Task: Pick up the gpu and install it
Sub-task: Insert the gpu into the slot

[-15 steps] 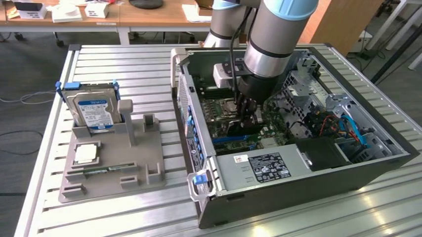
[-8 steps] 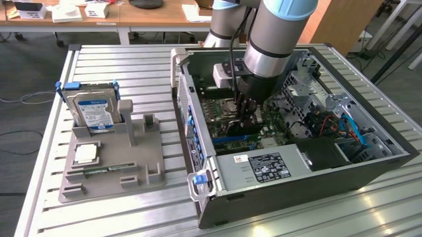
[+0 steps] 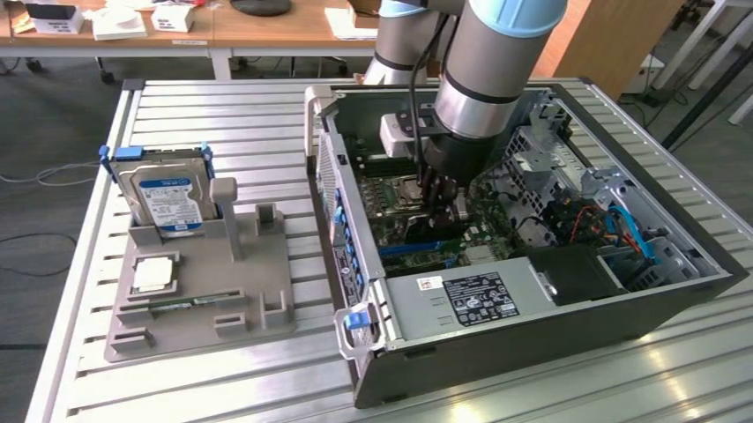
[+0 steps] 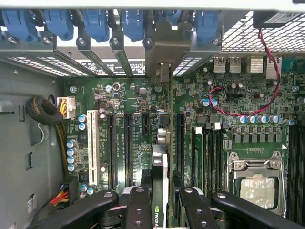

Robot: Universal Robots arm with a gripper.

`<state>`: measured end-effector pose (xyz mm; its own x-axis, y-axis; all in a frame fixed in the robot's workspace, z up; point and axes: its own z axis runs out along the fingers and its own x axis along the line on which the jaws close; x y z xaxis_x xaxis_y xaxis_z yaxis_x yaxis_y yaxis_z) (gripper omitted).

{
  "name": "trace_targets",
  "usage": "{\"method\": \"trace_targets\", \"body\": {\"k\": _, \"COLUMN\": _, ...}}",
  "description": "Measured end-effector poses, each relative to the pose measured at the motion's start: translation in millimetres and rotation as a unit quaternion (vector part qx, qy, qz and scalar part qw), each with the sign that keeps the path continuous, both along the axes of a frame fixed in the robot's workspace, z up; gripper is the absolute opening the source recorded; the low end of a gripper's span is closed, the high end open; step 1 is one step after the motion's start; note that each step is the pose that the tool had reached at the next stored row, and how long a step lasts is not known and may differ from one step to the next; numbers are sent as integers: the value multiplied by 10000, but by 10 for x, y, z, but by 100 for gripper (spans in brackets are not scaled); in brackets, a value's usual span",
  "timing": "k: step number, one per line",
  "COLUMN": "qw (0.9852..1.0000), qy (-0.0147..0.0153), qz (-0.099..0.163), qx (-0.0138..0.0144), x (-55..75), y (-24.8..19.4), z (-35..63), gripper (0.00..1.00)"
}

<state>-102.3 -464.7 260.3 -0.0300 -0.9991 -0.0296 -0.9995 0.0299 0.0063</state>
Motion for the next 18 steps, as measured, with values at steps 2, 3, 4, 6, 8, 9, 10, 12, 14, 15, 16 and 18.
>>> {"method": "trace_targets", "body": {"k": 2, "qw": 10000, "qy": -1, "qz": 0, "qx": 1, "x": 0, "y": 0, "z": -8, "gripper": 27}}
{"method": "trace_targets", "body": {"k": 3, "qw": 10000, "qy": 0, "qz": 0, "qx": -1, "x": 0, "y": 0, "z": -9, "gripper": 27}}
{"method": "trace_targets", "body": {"k": 4, "qw": 10000, "qy": 1, "qz": 0, "qx": -1, "x": 0, "y": 0, "z": -9, "gripper": 27}}
{"method": "trace_targets", "body": {"k": 6, "qw": 10000, "qy": 1, "qz": 0, "qx": -1, "x": 0, "y": 0, "z": -11, "gripper": 27}}
{"method": "trace_targets", "body": {"k": 8, "qw": 10000, "qy": 0, "qz": 0, "qx": 0, "x": 0, "y": 0, "z": -15, "gripper": 27}}
{"method": "trace_targets", "body": {"k": 9, "qw": 10000, "qy": -1, "qz": 0, "qx": 1, "x": 0, "y": 0, "z": -18, "gripper": 27}}
{"method": "trace_targets", "body": {"k": 10, "qw": 10000, "qy": 0, "qz": 0, "qx": 0, "x": 0, "y": 0, "z": -18, "gripper": 27}}
{"method": "trace_targets", "body": {"k": 12, "qw": 10000, "qy": 0, "qz": 0, "qx": 0, "x": 0, "y": 0, "z": -18, "gripper": 27}}
{"method": "trace_targets", "body": {"k": 14, "qw": 10000, "qy": 1, "qz": 0, "qx": -2, "x": 0, "y": 0, "z": -19, "gripper": 27}}
{"method": "trace_targets", "body": {"k": 15, "qw": 10000, "qy": 0, "qz": 0, "qx": -1, "x": 0, "y": 0, "z": -22, "gripper": 27}}
{"method": "trace_targets", "body": {"k": 16, "qw": 10000, "qy": 0, "qz": 0, "qx": -1, "x": 0, "y": 0, "z": -22, "gripper": 27}}
{"method": "trace_targets", "body": {"k": 18, "qw": 10000, "qy": 1, "qz": 0, "qx": -1, "x": 0, "y": 0, "z": -23, "gripper": 27}}
